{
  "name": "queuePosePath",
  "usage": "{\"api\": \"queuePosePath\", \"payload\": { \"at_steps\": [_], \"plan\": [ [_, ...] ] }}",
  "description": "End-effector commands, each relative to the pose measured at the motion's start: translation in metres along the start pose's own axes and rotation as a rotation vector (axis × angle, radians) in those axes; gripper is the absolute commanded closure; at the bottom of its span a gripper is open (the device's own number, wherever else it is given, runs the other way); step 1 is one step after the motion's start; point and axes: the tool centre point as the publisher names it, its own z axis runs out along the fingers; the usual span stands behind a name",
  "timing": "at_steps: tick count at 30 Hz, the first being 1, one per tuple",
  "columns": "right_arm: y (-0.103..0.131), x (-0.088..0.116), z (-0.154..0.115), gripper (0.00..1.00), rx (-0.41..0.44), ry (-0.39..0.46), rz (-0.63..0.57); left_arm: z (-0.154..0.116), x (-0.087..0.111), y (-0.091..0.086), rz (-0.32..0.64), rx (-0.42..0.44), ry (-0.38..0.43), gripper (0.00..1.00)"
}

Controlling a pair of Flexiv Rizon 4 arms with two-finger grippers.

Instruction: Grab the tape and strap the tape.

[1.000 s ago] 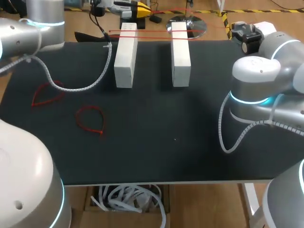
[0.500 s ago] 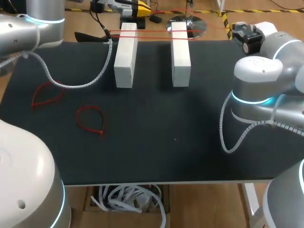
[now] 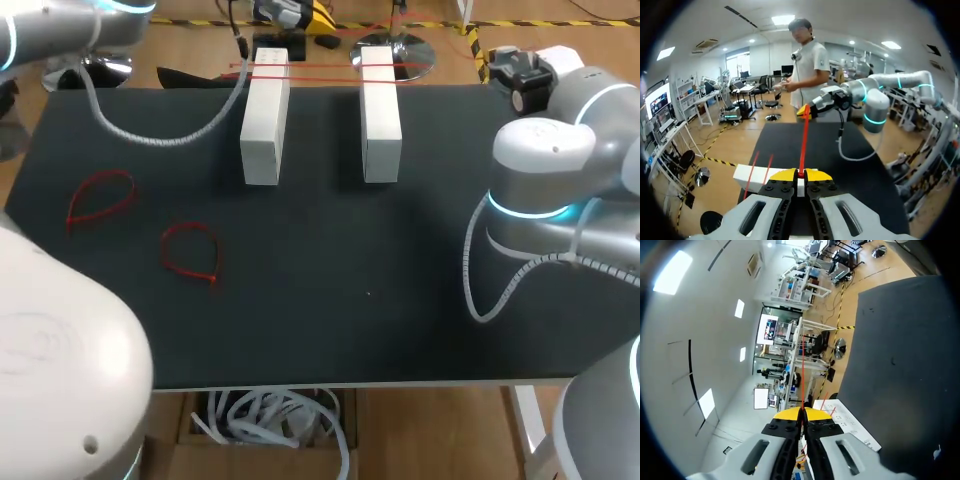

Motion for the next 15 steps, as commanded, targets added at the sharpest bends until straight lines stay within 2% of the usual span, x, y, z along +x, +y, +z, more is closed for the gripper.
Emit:
{"api": "queuePosePath", "payload": {
  "at_steps": [1, 3, 9, 15],
  "plan": [
    [0.0007, 0.0012, -0.0006, 1.0, 0.002, -0.005, -0.001, -0.0025, -0.0041, -0.0034, -0.062, -0.222, -0.023, 1.0],
    [0.0007, 0.0012, -0.0006, 1.0, 0.002, -0.005, -0.001, -0.0032, -0.0038, -0.0018, -0.079, -0.253, -0.043, 1.0],
    [0.0007, 0.0012, -0.0006, 1.0, 0.002, -0.005, -0.001, -0.0038, -0.0034, -0.0008, -0.093, -0.27, -0.052, 1.0],
    [0.0007, 0.0012, -0.0006, 1.0, 0.002, -0.005, -0.001, -0.0047, -0.0029, 0.0004, -0.137, -0.348, -0.065, 1.0]
  ]
}}
